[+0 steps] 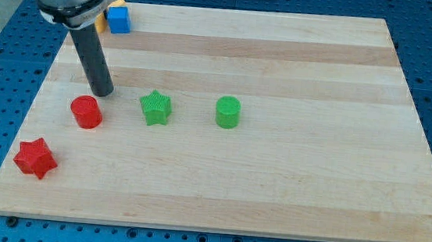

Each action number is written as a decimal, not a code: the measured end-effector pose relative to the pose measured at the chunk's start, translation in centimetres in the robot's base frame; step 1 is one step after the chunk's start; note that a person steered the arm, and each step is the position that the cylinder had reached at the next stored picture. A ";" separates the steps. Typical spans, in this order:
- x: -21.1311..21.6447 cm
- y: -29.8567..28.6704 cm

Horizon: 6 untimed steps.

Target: Slide the red circle closer to the red star

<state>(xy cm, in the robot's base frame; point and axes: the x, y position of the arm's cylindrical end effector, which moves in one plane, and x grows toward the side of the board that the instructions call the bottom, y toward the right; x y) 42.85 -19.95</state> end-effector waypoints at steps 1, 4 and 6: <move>2.3 0.0; 4.8 3.1; 5.3 5.3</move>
